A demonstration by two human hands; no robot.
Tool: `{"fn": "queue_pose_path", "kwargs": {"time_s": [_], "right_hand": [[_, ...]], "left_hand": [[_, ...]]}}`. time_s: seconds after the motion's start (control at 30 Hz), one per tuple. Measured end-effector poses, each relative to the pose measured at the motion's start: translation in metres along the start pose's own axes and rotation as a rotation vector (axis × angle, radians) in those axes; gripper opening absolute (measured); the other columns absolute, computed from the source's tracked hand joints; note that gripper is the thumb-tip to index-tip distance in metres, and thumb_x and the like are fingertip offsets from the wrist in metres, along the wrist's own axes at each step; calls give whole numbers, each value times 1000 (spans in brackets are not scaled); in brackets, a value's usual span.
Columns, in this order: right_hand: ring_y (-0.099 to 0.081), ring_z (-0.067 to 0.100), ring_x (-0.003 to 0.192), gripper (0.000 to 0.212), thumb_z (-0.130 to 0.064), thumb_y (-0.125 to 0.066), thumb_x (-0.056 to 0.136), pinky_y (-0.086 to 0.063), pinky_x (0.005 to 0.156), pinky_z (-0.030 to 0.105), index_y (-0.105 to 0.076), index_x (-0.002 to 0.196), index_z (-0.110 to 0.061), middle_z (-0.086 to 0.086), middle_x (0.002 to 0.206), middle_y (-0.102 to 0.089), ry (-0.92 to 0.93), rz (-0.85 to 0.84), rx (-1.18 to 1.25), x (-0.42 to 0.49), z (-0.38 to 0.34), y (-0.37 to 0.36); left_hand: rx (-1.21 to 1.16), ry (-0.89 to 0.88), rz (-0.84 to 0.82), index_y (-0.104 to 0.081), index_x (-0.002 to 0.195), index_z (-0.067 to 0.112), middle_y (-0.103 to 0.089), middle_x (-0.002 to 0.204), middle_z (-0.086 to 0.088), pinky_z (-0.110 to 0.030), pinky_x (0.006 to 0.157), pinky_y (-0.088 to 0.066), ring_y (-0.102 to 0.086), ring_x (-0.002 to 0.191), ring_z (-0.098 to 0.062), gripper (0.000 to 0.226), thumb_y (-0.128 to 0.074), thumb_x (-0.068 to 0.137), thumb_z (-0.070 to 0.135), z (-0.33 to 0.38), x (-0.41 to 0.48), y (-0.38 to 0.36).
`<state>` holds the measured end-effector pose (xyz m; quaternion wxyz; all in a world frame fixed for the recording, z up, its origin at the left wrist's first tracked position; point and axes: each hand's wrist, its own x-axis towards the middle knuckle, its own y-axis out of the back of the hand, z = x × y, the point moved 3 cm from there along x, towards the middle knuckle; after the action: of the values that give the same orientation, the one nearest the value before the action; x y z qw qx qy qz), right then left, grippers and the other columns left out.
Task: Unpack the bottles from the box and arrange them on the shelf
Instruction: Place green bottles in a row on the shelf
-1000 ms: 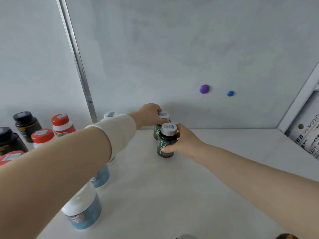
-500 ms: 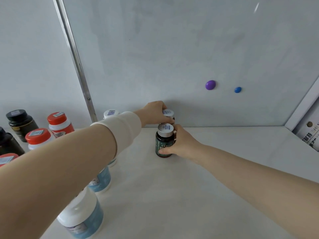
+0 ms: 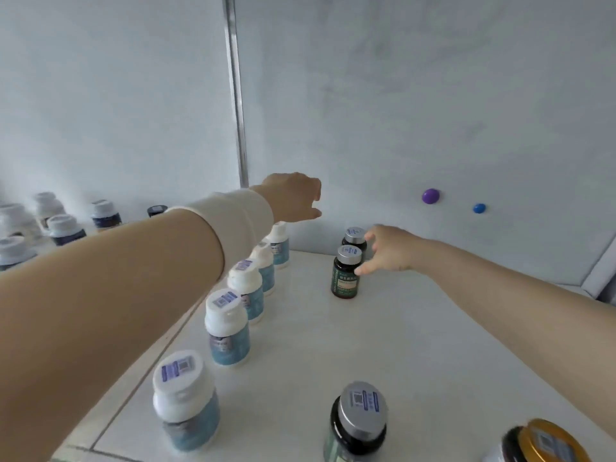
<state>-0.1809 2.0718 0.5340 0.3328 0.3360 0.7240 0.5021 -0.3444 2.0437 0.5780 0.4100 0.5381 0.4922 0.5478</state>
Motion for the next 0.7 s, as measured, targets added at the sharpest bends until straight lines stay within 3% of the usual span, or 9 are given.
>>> {"fn": "queue_pose_path", "kwargs": {"time_s": [0.13, 0.37, 0.6, 0.7], "right_hand": [[-47, 29, 122, 71, -34, -70, 79, -43, 97, 35, -36, 134, -4, 14, 134, -46, 105, 91, -94, -14, -41, 6], [-48, 31, 118, 67, -38, -63, 84, -43, 93, 37, -35, 136, -7, 15, 133, -42, 405, 173, -153, -45, -179, -23], [-47, 33, 119, 60, -39, -56, 88, -41, 90, 37, -36, 134, -7, 16, 134, -42, 756, 179, -184, -94, -372, -84], [-41, 33, 126, 59, -39, -50, 91, -39, 97, 40, -32, 138, -9, 16, 140, -36, 890, 138, -187, -115, -462, -124]], "left_hand": [[320, 50, -6, -46, 128, 14, -55, 123, -7, -34, 87, -42, -55, 111, -28, 39, -45, 95, 35, -29, -67, 24], [473, 290, -100, -50, 121, 13, -60, 111, -6, -31, 70, -41, -59, 97, -25, 34, -44, 94, 32, -105, -193, 52], [432, 623, -158, -49, 125, 15, -58, 121, -7, -37, 87, -46, -58, 107, -29, 37, -47, 93, 35, -217, -362, 73], [356, 791, -199, -45, 130, 17, -57, 124, -6, -37, 91, -47, -57, 111, -28, 42, -45, 95, 39, -272, -447, 71]]}}
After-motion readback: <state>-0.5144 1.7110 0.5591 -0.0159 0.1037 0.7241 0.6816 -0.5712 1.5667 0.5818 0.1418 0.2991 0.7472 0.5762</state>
